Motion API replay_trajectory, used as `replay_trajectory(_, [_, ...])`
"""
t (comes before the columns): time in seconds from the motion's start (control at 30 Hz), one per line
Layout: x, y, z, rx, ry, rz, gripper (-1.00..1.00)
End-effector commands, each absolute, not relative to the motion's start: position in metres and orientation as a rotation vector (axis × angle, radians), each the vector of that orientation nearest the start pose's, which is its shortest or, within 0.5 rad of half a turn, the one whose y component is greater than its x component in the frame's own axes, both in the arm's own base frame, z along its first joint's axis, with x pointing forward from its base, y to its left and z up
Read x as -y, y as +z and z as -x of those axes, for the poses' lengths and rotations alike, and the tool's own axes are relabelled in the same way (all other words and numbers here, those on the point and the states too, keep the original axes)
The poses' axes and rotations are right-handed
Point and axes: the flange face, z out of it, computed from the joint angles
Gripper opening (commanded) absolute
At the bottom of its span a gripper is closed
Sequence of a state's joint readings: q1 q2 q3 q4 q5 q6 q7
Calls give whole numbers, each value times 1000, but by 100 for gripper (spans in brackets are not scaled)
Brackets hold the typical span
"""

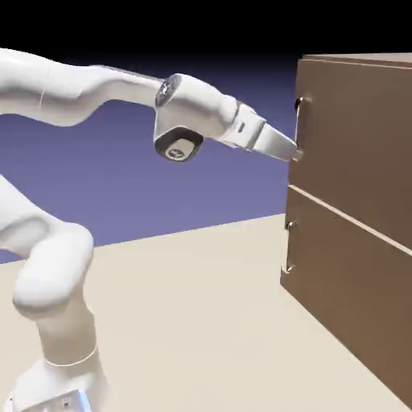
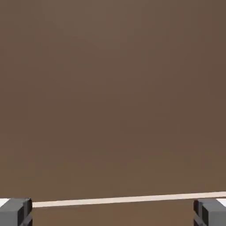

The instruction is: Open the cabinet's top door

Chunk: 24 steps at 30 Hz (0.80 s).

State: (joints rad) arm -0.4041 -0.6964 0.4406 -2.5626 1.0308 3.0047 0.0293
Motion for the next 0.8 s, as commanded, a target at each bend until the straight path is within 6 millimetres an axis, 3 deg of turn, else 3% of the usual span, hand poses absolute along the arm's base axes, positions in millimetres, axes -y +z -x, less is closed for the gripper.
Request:
replay_trajectory(0.0, [14, 589, -388, -976, -1419, 2129, 100])
replay_trajectory(0.4, [-17, 610, -390, -909, -1567, 1986, 100])
replay_trajectory(0.77, [-60, 602, -407, -836, -1675, 1880, 100])
